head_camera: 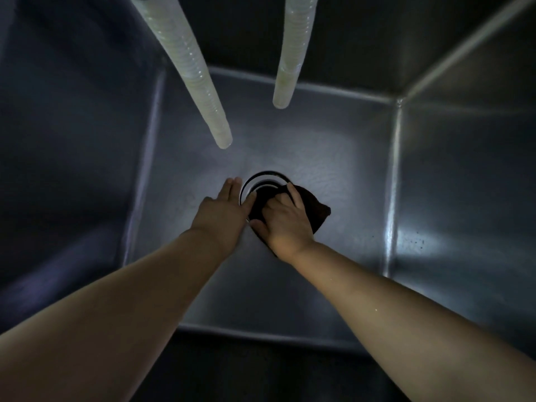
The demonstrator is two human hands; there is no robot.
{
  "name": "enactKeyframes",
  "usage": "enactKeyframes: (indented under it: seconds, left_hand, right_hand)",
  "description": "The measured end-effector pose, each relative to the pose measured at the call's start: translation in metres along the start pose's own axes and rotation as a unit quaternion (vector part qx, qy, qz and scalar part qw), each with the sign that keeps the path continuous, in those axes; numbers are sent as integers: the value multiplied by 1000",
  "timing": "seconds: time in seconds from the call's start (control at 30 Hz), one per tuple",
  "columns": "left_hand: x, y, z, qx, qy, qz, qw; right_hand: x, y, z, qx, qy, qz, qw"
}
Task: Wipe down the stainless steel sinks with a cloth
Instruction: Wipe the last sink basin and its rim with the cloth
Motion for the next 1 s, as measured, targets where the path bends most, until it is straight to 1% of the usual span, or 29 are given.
enactKeyframes:
  seconds: [0.17,0.3,0.37,0.47,0.57,0.7,0.77,0.83,0.9,0.93,1.0]
  left_hand:
    - [-1,0,1,-5,-3,3,1000]
    - [-3,0,-2,-6,-10,14,1000]
    - [-4,-1,-3,-6,-16,19,1000]
    - [-4,0,-4,-7,-19,24,999]
    - [-5,1,-5,-6,-14,21,1000]
    - [-5,2,-4,-7,-23,4,1000]
    - [-5,3,-1,-5,-21,-15,1000]
    - [-5,9,3,-3,-3,-39,999]
    - [-5,22,9,6,15,-65,998]
    - [-6,31,12,12,21,-78,997]
    - [-11,52,24,13,24,-98,995]
  right_hand:
    - [-1,0,1,-41,-6,40,998]
    - [5,-1,3,-75,63,62,993]
    - [8,0,3,-68,91,53,992]
    - [8,5,2,-50,95,18,994]
    - [7,27,-6,-67,88,-28,994]
    - [12,59,-30,-76,115,-28,990]
    - [7,60,-55,-21,131,-37,990]
    - [-3,59,-89,93,134,-54,985]
    - [-8,66,-117,208,130,-47,968]
    - [-6,73,-122,238,132,-36,962]
    - [-2,86,-118,239,132,-21,962]
Point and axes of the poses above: each hand's wrist, its own y-axis away from the middle knuckle, its own x-axis out of the palm, z = x × y, the point moved 9 cm from there along -y, towards the middle knuckle, and after that the axes turned 3 degrees about x, right-handed, at the moved point
